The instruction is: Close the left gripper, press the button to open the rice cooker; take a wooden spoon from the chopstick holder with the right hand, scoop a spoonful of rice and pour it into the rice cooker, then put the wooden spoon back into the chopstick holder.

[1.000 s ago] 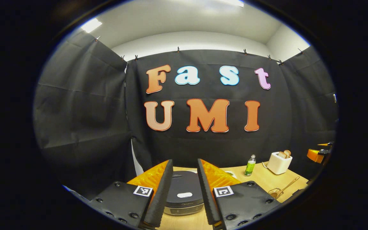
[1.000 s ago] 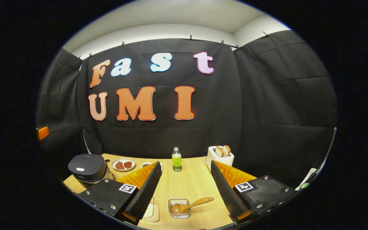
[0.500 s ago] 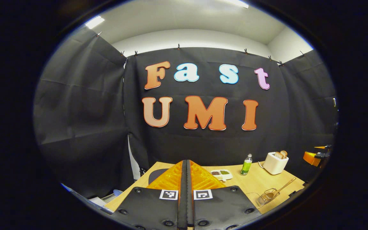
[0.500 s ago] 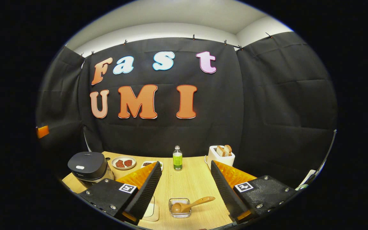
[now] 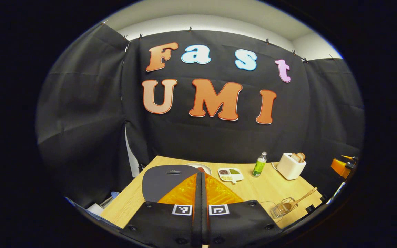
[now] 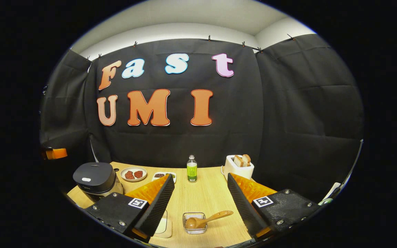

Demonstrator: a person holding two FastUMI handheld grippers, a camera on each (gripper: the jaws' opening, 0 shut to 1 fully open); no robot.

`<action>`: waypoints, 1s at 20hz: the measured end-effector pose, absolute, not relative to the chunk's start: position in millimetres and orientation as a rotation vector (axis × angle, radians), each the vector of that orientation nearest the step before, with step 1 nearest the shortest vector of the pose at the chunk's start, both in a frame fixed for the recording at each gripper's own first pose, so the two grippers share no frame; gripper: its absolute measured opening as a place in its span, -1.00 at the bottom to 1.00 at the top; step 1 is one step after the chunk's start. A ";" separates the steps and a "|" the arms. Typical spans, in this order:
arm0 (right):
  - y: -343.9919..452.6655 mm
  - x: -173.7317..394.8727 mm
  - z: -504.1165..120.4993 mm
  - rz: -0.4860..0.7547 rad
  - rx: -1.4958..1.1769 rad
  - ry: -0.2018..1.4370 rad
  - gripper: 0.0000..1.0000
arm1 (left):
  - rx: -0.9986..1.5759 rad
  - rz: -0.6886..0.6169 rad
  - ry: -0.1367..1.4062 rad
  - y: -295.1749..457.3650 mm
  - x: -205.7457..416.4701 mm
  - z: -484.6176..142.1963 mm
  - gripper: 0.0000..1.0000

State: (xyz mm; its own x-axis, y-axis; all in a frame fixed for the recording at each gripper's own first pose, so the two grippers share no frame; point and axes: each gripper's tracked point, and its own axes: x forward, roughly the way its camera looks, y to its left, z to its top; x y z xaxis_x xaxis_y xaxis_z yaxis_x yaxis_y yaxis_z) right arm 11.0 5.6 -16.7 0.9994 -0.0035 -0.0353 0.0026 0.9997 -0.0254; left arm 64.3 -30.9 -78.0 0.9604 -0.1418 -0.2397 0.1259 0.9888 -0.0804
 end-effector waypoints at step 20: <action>-22.5 15.9 -34.1 -0.067 -0.008 0.089 0.92 | -0.088 -0.093 0.549 -18.9 120.7 -219.8 -0.93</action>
State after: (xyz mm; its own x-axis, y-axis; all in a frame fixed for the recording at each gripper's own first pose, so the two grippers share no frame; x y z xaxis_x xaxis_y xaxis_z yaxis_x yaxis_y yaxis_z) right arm 15.9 -22.5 -34.1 0.9938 -0.0674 -0.0889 0.0667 0.9977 -0.0115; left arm 120.7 -18.9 -219.8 0.8492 -0.1116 -0.5161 0.0647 0.9920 -0.1080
